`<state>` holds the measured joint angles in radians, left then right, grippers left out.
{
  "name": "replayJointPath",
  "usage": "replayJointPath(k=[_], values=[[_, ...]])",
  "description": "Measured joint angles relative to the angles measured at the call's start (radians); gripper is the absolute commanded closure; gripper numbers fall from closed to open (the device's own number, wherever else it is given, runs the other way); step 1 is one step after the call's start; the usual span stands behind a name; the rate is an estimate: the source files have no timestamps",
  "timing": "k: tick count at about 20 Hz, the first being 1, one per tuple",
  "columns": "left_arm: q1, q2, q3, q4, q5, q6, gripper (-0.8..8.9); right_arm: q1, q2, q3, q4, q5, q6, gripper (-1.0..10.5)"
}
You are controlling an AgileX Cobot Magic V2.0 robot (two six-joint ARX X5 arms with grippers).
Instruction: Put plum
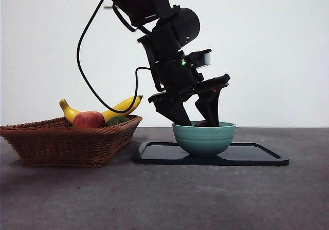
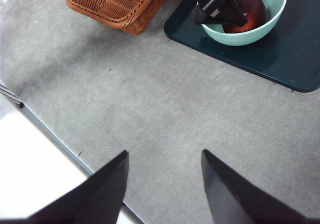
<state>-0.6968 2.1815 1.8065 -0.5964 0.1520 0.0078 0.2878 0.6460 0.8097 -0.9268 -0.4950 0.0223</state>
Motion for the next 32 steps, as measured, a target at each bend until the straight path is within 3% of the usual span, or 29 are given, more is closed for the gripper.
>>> replayJointPath(k=[8, 14, 25, 32], values=[[0.012, -0.006, 0.167, -0.106, 0.000, 0.002, 5.44, 0.000, 0.000, 0.000, 0.000, 0.000, 0.000, 7.2], [0.050, -0.122, 0.306, -0.190, 0.000, 0.002, 5.43, 0.000, 0.000, 0.000, 0.000, 0.000, 0.000, 7.2], [0.256, -0.467, 0.307, -0.503, 0.000, 0.005, 5.43, 0.000, 0.000, 0.000, 0.000, 0.000, -0.001, 7.2], [0.367, -0.541, 0.313, -0.689, 0.000, 0.024, 5.44, 0.000, 0.000, 0.000, 0.003, 0.000, -0.015, 7.2]])
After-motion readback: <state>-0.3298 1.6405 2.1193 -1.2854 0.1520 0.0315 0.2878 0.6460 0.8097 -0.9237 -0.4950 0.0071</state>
